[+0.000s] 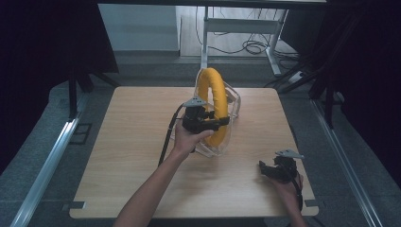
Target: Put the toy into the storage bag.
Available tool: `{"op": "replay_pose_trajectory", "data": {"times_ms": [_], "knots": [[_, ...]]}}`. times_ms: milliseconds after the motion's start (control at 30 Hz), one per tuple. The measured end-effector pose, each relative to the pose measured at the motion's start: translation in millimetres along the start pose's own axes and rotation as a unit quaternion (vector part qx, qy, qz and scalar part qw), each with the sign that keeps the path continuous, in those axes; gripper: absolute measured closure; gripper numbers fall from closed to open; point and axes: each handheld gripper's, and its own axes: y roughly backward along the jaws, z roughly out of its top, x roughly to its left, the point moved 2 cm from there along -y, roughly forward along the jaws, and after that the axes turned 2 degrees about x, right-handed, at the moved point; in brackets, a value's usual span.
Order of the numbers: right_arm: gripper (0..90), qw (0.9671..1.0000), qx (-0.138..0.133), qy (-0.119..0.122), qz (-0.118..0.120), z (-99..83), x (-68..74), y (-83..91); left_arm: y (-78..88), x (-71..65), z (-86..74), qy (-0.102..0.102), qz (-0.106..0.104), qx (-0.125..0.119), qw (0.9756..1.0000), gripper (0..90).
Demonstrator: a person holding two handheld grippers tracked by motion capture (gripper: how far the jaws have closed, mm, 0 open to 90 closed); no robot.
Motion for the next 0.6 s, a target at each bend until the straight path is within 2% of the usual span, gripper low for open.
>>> {"op": "replay_pose_trajectory", "data": {"times_ms": [167, 267, 333, 400, 600], "knots": [[16.7, 1.0, 0.0, 0.0, -0.001, 0.0, 0.1, 0.0, 0.3, 0.5, -0.3, 0.002, 0.006, -0.001, 1.0, 48.4], [16.7, 1.0, 0.0, 0.0, 0.0, 0.0, 0.0, 0.0, 0.9, -0.7, 1.2, -0.012, 0.016, 0.003, 0.9998, 47.5], [16.7, 1.0, 0.0, 0.001, 0.0, 0.0, 0.0, 0.1, 1.7, -3.3, 3.0, -0.027, 0.032, 0.007, 0.9991, 45.7], [16.7, 1.0, 0.0, 0.001, 0.0, 0.0, 0.0, 0.0, 2.6, -5.1, 4.3, -0.037, 0.04, 0.009, 0.9985, 39.7], [16.7, 1.0, 0.0, 0.001, -0.001, -0.1, 0.0, 0.1, 10.2, -7.5, 5.3, -0.038, 0.05, 0.002, 0.998, 29.7]]}}
